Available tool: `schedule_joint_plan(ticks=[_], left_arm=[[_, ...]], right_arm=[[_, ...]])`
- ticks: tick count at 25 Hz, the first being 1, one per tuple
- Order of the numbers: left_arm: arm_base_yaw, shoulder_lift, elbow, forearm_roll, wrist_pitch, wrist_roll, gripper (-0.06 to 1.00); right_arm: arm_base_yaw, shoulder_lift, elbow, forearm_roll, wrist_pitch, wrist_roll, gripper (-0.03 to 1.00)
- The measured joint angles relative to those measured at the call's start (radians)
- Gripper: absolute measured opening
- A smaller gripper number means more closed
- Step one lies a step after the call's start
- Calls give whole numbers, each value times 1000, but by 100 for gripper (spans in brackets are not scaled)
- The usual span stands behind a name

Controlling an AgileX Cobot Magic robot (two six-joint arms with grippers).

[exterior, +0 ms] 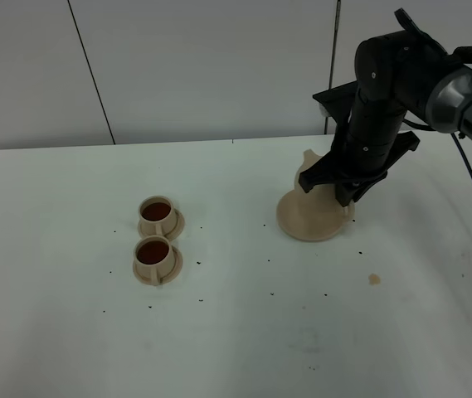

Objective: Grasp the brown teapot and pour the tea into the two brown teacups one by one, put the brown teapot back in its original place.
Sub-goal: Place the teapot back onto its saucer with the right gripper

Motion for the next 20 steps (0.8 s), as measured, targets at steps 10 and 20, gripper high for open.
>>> schedule_joint_plan(ticks=[10, 20], left_arm=[[0, 0, 0, 0, 0, 0, 25], [0, 0, 0, 0, 0, 0, 25]], right_arm=[[0, 77, 8, 8, -61, -3, 10], [1, 83, 8, 9, -80, -3, 10]])
